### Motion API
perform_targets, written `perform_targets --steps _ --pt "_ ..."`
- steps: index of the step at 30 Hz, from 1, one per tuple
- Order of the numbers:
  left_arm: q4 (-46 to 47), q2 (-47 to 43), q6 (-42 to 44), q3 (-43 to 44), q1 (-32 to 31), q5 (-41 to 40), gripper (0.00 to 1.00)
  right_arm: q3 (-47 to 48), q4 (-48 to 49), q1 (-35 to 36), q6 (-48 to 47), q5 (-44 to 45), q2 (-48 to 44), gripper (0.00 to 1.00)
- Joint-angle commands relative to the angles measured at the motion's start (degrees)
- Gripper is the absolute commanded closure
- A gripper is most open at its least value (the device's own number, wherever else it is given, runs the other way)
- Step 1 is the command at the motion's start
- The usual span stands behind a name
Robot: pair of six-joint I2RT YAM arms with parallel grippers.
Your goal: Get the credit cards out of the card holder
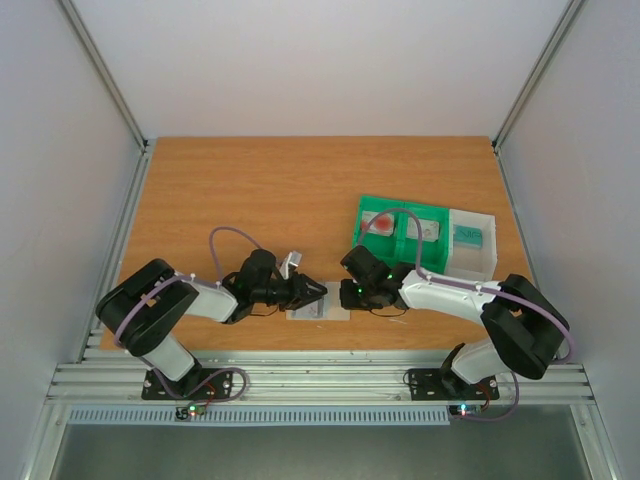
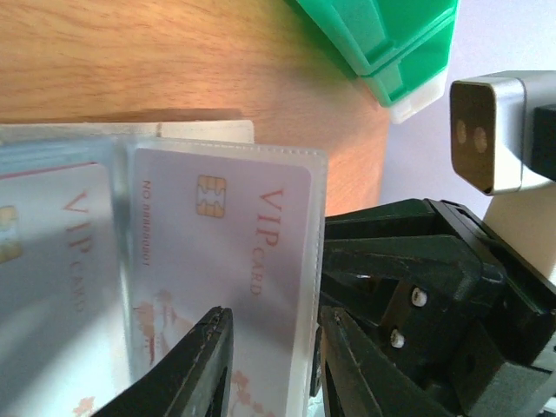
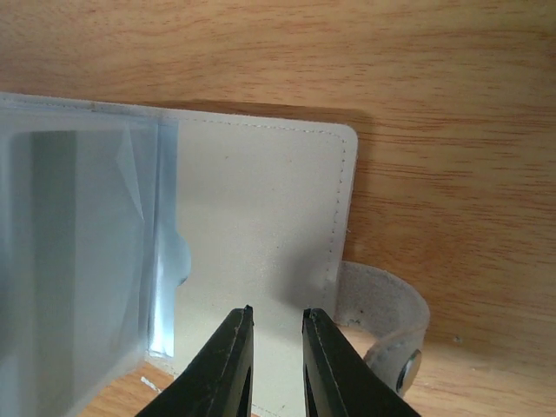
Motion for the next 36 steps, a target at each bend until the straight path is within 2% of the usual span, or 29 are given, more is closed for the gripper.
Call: perform_targets --steps 1,11,25,36 --pt "6.12 0.93 -0.74 1.25 -0.71 -0.28 0.71 -1.07 -0.61 -0.09 -0.46 1.57 -1.92 0.81" --pt "5.71 1.0 -0.38 0.99 -0.72 -0.68 0.71 -0.78 -1.35 -0.09 -0.49 1.95 -3.62 0.81" --pt "-3.25 0.57 4.56 2.46 -0.68 -3.66 0.71 2.08 -3.68 -0.09 -1.16 1.74 -5.87 0.8" --pt "-6.77 0.38 6.57 2.93 -0.72 -5.23 0.71 2.64 0.29 -0.04 -0.04 -2.91 -2.85 0.8"
